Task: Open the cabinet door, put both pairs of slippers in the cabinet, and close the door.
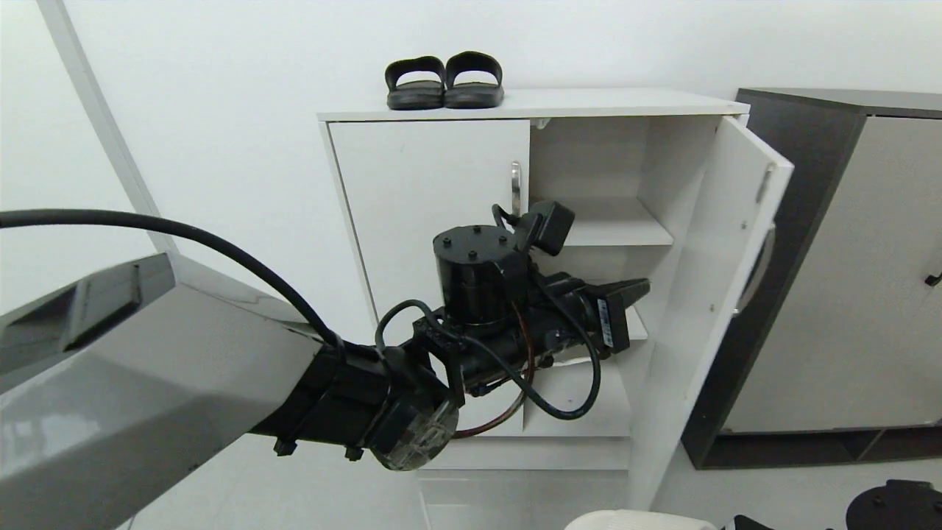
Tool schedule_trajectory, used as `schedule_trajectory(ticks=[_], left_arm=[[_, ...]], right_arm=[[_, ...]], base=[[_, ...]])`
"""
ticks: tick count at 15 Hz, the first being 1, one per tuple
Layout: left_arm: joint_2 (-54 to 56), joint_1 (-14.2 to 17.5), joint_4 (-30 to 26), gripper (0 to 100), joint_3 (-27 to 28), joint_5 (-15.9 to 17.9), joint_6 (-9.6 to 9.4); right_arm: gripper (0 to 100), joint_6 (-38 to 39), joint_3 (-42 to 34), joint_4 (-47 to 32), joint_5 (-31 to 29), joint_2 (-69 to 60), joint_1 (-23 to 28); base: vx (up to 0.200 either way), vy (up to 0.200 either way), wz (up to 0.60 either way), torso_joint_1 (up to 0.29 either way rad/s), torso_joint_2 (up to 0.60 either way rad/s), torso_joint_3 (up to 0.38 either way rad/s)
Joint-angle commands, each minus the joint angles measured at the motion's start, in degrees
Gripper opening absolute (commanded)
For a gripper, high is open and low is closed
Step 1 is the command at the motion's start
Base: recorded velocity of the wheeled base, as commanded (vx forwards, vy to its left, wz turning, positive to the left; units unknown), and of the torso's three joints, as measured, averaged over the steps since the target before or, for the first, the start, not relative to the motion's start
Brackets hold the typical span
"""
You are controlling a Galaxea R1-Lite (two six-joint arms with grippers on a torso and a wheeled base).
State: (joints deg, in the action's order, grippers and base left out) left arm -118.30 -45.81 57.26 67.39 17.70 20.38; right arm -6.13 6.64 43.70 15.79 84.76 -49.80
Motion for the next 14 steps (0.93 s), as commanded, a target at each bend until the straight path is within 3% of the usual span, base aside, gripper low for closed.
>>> schedule_trajectory(ticks=[1, 6, 8, 10, 11, 12, 13, 14], left_arm=[[-0.2, 0.9, 1.5, 0, -0.2, 0.0, 0.1], [3.8, 5.7, 1.3, 0, -2.1, 0.0, 0.1], [13.3, 9.8, -0.3, 0, -8.6, -0.1, 0.01], [23.7, 13.5, -6.2, 0, -14.2, -0.1, 0.01], [32.4, 16.4, -11.8, 0, -19.1, -0.1, -0.61], [36.8, 17.8, -14.5, 0, -21.9, -0.1, -1.75], [46.0, 20.3, -19.8, 0, -27.6, -0.1, -4.21], [52.6, 22.1, -23.9, 0, -31.1, -0.1, -5.44]], right_arm=[[0, 0.0, 0.0, 0.2, -0.1, 0.8, 0.1], [0, 0.1, 0.3, 0.2, -0.1, 0.8, 0.2], [0, 0.6, 2.2, 0.5, -0.6, 0.8, 2.8], [0, 1.6, 4.4, 0.7, -0.6, 1.9, 7.0], [0, 3.4, 6.5, 1.0, -0.6, 3.6, 9.5], [0, 4.6, 7.5, 2.1, -0.7, 4.4, 10.3], [0, 7.5, 8.9, 5.3, -2.2, 6.4, 11.1], [0, 9.0, 9.9, 7.5, -5.9, 8.1, 11.1]], base=[[0.0, 0.0, 0.0, 0.0, 0.0, 0.0], [0.0, 0.0, 0.0, 0.0, 0.0, 0.0], [0.0, 0.0, 0.0, 0.0, 0.0, 0.0], [0.0, 0.0, 0.0, 0.0, 0.0, 0.0], [0.0, 0.0, 0.0, 0.0, 0.0, 0.0], [0.0, 0.0, 0.0, 0.0, 0.0, 0.0], [0.0, 0.0, 0.0, 0.0, 0.0, 0.0], [0.0, 0.0, 0.0, 0.0, 0.0, 0.0]])
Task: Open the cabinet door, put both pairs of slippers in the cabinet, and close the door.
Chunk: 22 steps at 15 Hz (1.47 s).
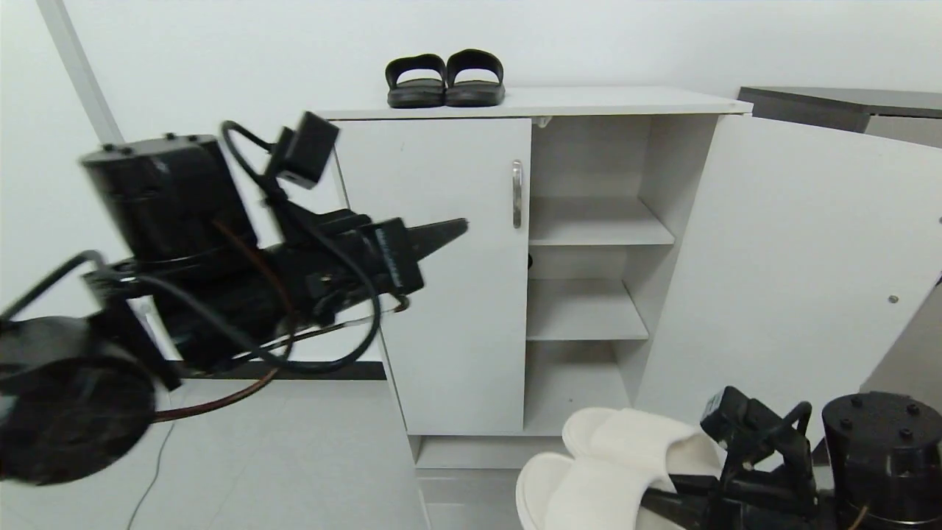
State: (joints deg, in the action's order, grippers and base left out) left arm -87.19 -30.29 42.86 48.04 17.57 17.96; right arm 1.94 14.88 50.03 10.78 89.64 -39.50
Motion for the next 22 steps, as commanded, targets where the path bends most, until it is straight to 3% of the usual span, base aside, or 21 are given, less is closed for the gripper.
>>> schedule_trajectory(ticks=[1, 2, 4, 6, 8, 9, 11, 12, 13, 14, 15, 17, 19, 20, 21, 22], left_arm=[[25.9, 7.9, -12.8, 0, -13.9, 0.0, -3.63], [34.8, 11.5, -20.1, 0, -17.1, -1.5, -5.21], [43.3, 14.8, -26.9, 0, -20.4, -4.9, -6.18], [55.6, 18.7, -35.5, 0, -25.9, -13.1, -6.36], [63.4, 19.5, -38.2, 0, -30.5, -19.4, -6.88], [66.8, 19.5, -38.3, 0, -33.2, -21.5, -8.46], [73.4, 19.5, -38.4, 0, -40.0, -26.9, -14.09], [75.4, 19.7, -38.5, 0, -41.5, -28.2, -15.14], [78.7, 22.4, -39.9, 0, -43.2, -28.9, -15.5], [80.4, 24.0, -41.0, 0, -43.7, -28.8, -15.94], [82.4, 25.5, -42.2, 0, -46.1, -28.8, -17.96], [82.9, 27.2, -40.1, 0, -48.0, -26.6, -19.19], [83.0, 27.2, -40.0, 0, -48.0, -19.7, -22.97], [83.0, 27.2, -40.1, 0, -48.0, -18.4, -22.79], [83.1, 27.5, -44.6, 0, -47.6, -12.4, -20.42], [83.1, 27.5, -43.8, 0, -47.7, -12.0, -20.24]], right_arm=[[0, 1.8, 2.5, 2.4, -4.3, 4.8, 0.8], [0, 3.2, 4.9, 5.4, -10.1, 8.7, 0.6], [0, 5.6, 7.2, 9.4, -13.9, 12.6, 0.6], [0, 8.0, 12.3, 15.0, -22.0, 20.1, 0.5], [0, 8.2, 18.4, 15.3, -30.8, 25.7, 0.4], [0, 8.2, 20.5, 15.3, -33.6, 27.3, 0.4], [0, 8.2, 21.7, 15.3, -35.3, 27.9, 0.5], [0, 8.2, 21.7, 15.3, -35.4, 27.9, 0.5], [0, 8.2, 21.4, 15.3, -35.4, 27.9, 0.4], [0, 8.2, 21.4, 15.3, -35.3, 28.0, 0.5], [0, 8.2, 21.3, 15.3, -35.4, 28.1, 0.4], [0, 8.2, 21.2, 15.4, -35.4, 28.5, 0.4], [0, 8.2, 20.8, 15.4, -35.4, 28.8, 0.0], [0, 8.2, 20.8, 15.4, -35.4, 28.9, -0.1], [0, 8.2, 20.6, 16.2, -35.4, 28.9, -0.5], [0, 8.2, 20.4, 16.5, -35.4, 29.1, -0.6]], base=[[0.0, 0.0, 0.0, 0.0, 0.0, 0.0], [0.0, 0.0, 0.0, 0.0, 0.0, 0.0], [0.0, 0.0, 0.0, 0.0, 0.0, 0.0], [0.0, 0.0, 0.0, 0.0, 0.0, 0.0], [0.0, 0.0, 0.0, 0.0, 0.0, 0.0], [0.0, 0.0, 0.0, 0.0, 0.0, 0.0], [0.0, 0.0, 0.0, 0.0, 0.0, 0.0], [0.0, 0.0, 0.0, 0.0, 0.0, 0.0], [0.0, 0.0, 0.0, 0.0, 0.0, 0.0], [0.0, 0.0, 0.0, 0.0, 0.0, 0.0], [0.0, 0.0, 0.0, 0.0, 0.0, 0.0], [0.0, 0.0, 0.0, 0.0, 0.0, 0.0], [0.0, 0.0, 0.0, 0.0, 0.0, 0.0], [0.0, 0.0, 0.0, 0.0, 0.0, 0.0], [0.0, 0.0, 0.0, 0.0, 0.0, 0.0], [0.0, 0.0, 0.0, 0.0, 0.0, 0.0]])
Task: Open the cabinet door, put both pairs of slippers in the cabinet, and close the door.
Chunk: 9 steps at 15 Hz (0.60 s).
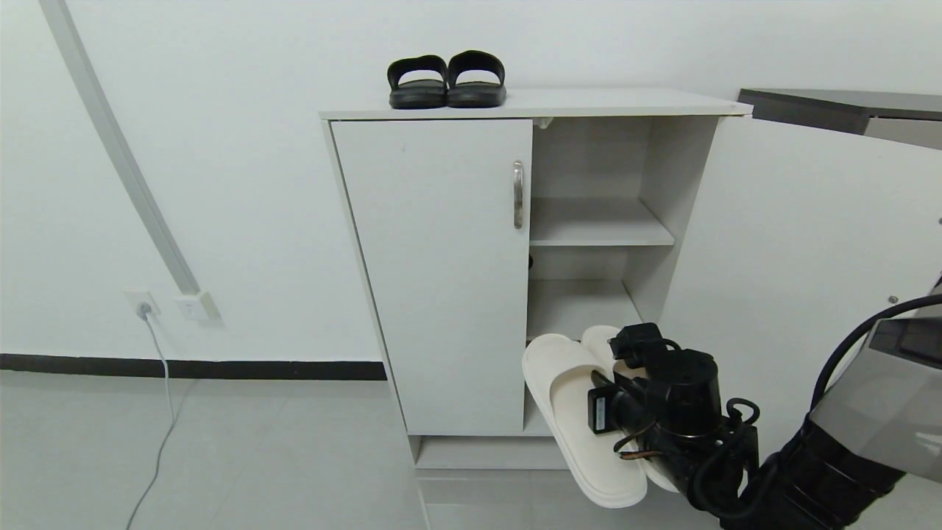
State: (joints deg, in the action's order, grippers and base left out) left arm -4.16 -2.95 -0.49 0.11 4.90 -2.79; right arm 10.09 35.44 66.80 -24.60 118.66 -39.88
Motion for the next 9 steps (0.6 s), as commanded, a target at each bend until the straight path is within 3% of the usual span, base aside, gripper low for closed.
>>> schedule_trajectory(ticks=[1, 3, 4, 5, 7, 9], left_arm=[[0.2, 0.1, 0.5, 0, 0.0, 0.8, -0.28], [2.2, 2.0, 0.5, 0, 0.0, 0.8, -1.6], [4.2, 2.8, 0.4, 0, 0.0, 0.9, -0.72], [4.2, 2.8, 0.4, 0, 0.0, 0.5, 1.74], [4.2, 2.8, 0.5, 0, 0.0, 0.3, 1.91], [4.2, 2.8, 0.4, 0, 0.0, 0.5, 1.56]], right_arm=[[0, -0.2, -0.4, 1.0, 0.0, 0.4, -0.3], [0, -0.2, -0.7, 1.4, -0.1, 0.6, -0.6], [0, -0.2, -0.4, 1.3, -0.1, 0.9, -0.6], [0, -0.2, 0.0, 1.4, -0.2, 2.0, -0.6], [0, -0.2, 2.1, 1.3, -2.7, 4.0, -0.6], [0, -0.8, 8.8, 1.3, -9.1, 7.5, -0.2]], base=[[0.0, 0.0, 0.0, 0.0, 0.0, 0.0], [0.0, 0.0, 0.0, 0.0, 0.0, 0.0], [0.0, 0.0, 0.0, 0.0, 0.0, 0.0], [0.0, 0.0, 0.0, 0.0, 0.0, 0.0], [0.0, 0.0, 0.0, 0.0, 0.0, 0.0], [0.0, 0.0, 0.0, 0.0, 0.0, 0.0]])
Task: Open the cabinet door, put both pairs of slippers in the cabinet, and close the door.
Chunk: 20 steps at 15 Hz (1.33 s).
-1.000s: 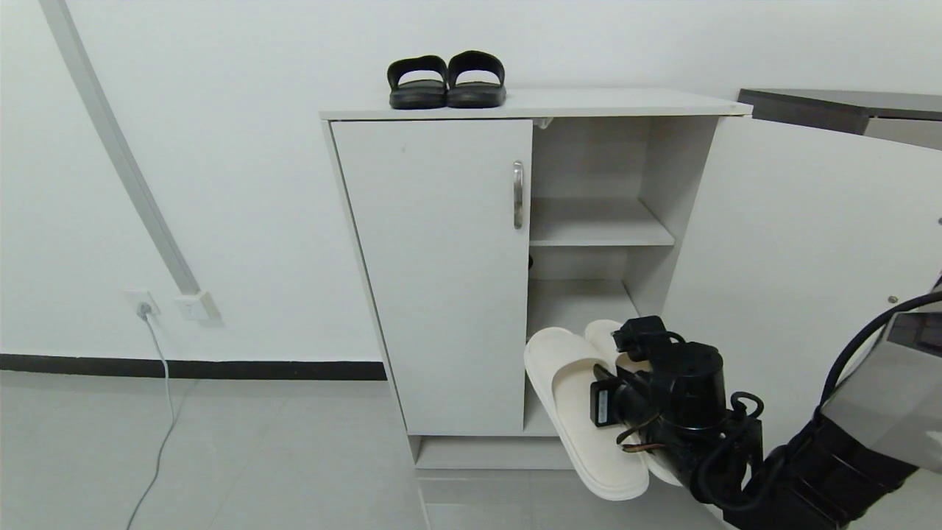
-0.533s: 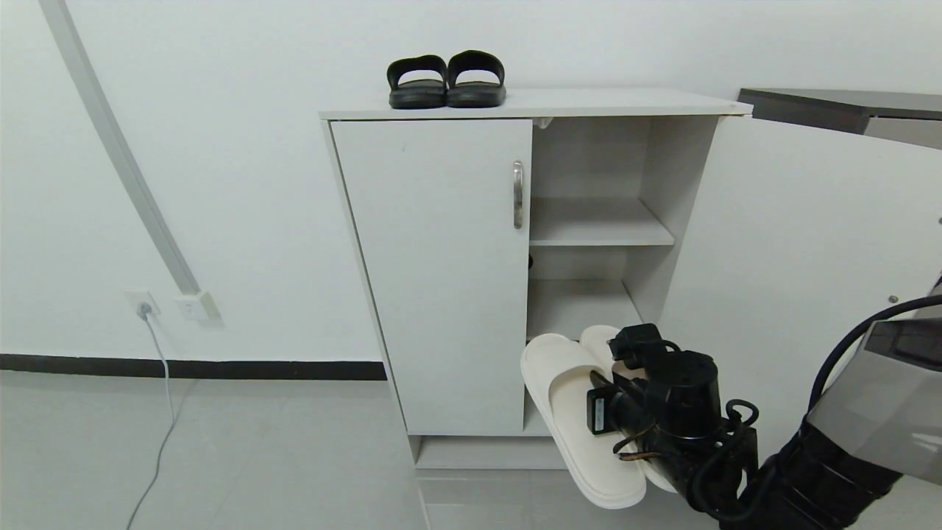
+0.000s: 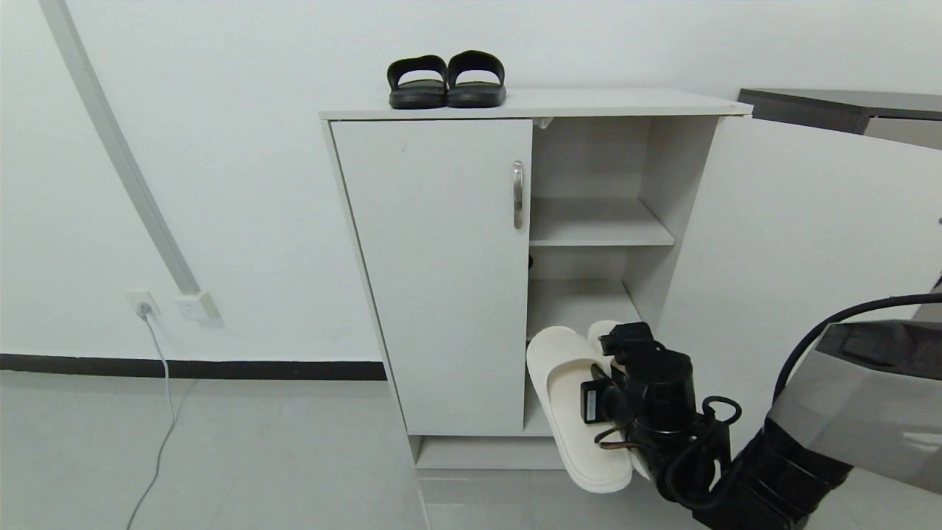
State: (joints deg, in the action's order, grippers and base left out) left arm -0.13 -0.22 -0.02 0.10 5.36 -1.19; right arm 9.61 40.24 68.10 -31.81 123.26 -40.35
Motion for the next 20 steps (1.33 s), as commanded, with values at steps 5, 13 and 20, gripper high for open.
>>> schedule_trajectory(ticks=[5, 13, 20], left_arm=[[0.1, 0.0, -0.1, 0, 0.0, 0.0, 0.05], [0.1, 0.0, 0.0, 0, 0.0, 0.0, 0.23], [0.1, 0.0, 0.0, 0, 0.0, -0.1, 0.32]], right_arm=[[0, 0.1, 20.2, -7.5, -11.1, 9.3, 1.3], [0, 0.1, 20.2, -7.4, -12.6, 9.9, 1.3], [0, 0.2, 19.6, -4.7, -11.9, 11.7, 1.2]], base=[[0.0, 0.0, 0.0, 0.0, 0.0, 0.0], [0.0, -0.15, 0.0, 0.002, 0.0, 0.004], [0.0, 0.0, 0.0, 0.0, 0.0, 0.0]])
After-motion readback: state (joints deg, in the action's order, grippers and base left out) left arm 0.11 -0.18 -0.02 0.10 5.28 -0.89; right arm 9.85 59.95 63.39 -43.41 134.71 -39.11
